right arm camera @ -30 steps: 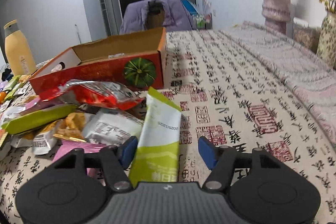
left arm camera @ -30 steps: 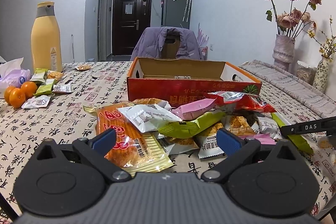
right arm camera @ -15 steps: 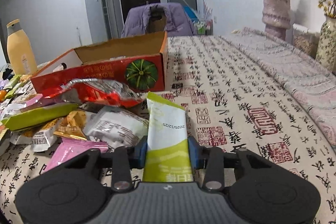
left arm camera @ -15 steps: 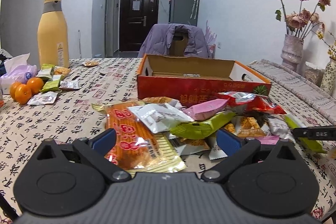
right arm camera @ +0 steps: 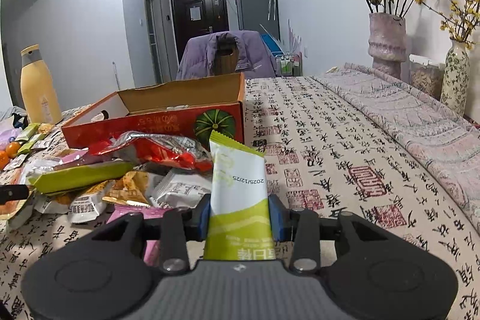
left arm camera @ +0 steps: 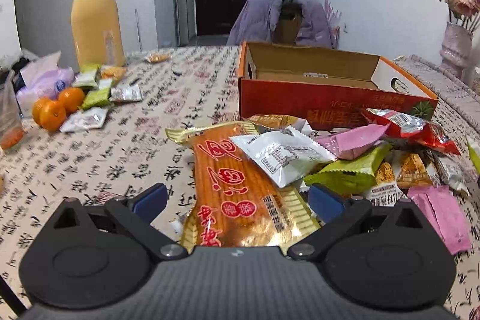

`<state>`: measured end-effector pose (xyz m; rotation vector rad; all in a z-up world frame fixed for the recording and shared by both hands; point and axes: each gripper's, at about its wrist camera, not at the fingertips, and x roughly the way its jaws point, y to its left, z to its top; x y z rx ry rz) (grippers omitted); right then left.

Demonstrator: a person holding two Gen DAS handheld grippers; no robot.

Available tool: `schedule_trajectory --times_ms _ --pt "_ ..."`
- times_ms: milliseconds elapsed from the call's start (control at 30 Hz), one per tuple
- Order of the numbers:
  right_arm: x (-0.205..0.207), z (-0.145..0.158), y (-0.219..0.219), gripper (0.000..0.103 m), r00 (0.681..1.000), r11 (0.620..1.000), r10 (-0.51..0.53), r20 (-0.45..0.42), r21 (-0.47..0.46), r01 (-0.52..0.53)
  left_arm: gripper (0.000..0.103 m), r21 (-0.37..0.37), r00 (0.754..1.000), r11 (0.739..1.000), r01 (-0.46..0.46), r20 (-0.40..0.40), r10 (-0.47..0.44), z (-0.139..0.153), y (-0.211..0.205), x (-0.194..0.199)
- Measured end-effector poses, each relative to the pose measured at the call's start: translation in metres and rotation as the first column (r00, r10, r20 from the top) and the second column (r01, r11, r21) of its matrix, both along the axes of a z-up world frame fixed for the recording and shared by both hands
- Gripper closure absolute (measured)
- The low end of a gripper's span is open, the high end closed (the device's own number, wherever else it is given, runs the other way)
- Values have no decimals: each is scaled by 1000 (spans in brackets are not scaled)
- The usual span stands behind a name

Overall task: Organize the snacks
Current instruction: 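Grasp the orange bread packet with the left tool and lift it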

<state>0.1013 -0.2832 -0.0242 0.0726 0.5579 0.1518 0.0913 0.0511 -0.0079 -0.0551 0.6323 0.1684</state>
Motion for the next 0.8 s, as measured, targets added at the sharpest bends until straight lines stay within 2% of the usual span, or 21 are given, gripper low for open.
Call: schedule_trajectory --times_ms 167,233,333,567,733,800 --pt "0 -3 3 65 1000 1000 3 -9 1 -3 12 -37 999 999 -13 -40 12 -5 5 17" --pt "1 -4 4 65 1000 1000 4 -12 2 -4 26 -41 999 999 -13 -52 10 -5 4 20" --pt "1 -6 6 65 1000 1000 8 -17 3 -8 33 -53 998 998 -16 -55 14 -7 6 21" --pt "-3 -8 10 65 1000 1000 19 -20 11 -19 42 -79 1000 997 -8 -19 7 -6 13 1" --pt "-11 -5 10 65 1000 1000 23 -3 16 -23 53 -100 1000 995 6 21 -4 -4 19 -16" --pt "-14 -3 10 65 1000 1000 25 3 16 -25 53 -95 999 995 11 41 -7 -1 19 -24"
